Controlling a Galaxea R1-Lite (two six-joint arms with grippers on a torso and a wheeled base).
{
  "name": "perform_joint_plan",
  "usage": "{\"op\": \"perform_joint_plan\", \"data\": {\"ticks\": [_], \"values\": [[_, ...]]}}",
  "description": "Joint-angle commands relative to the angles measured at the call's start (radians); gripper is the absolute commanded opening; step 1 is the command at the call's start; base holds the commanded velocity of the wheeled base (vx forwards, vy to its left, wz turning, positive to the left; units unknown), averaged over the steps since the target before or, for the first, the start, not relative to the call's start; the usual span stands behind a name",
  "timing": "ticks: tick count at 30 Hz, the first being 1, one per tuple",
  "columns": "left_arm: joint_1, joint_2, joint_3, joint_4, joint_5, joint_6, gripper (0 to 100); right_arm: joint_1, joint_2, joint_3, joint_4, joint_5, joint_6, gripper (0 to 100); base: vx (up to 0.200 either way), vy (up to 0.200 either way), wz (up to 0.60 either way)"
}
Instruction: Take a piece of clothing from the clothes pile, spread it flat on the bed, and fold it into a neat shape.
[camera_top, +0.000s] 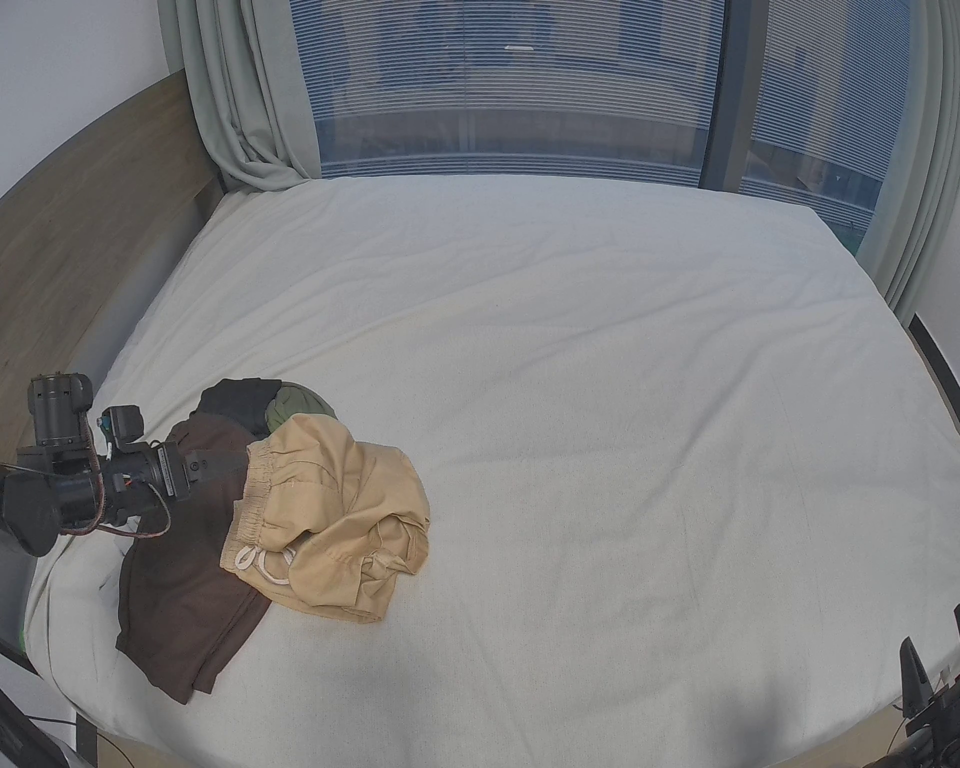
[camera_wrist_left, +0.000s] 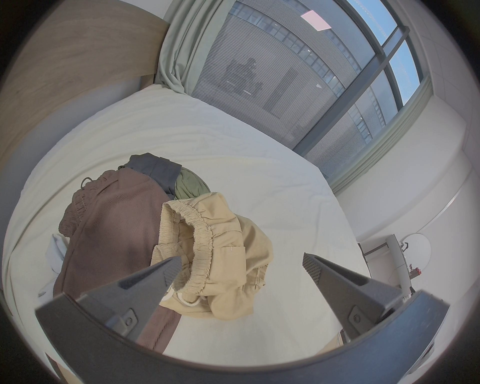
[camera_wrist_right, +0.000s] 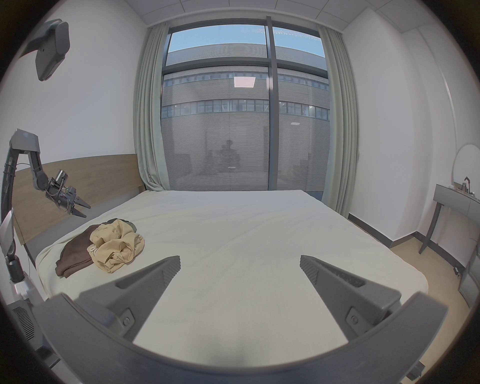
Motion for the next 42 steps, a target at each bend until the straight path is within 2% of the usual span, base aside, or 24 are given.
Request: {"op": "perform_joint_plan", "data": {"ticks": [1, 20, 34, 42], "values": [[-0.008, 0.073, -0.036, 0.000, 0.001, 0.000, 100, 0.000, -0.015, 0.018, -0.002, 0.000, 0.000, 100, 0.000, 0.000, 0.00], [-0.041, 0.266, -0.165, -0.015, 0.013, 0.004, 100, 0.000, -0.015, 0.018, -0.002, 0.000, 0.001, 100, 0.000, 0.000, 0.00], [-0.085, 0.347, -0.221, -0.018, 0.010, 0.003, 100, 0.000, -0.015, 0.018, -0.002, 0.000, 0.001, 100, 0.000, 0.000, 0.00], [-0.085, 0.378, -0.254, -0.018, 0.010, 0.004, 100, 0.000, -0.015, 0.018, -0.002, 0.000, 0.003, 100, 0.000, 0.000, 0.00]]}}
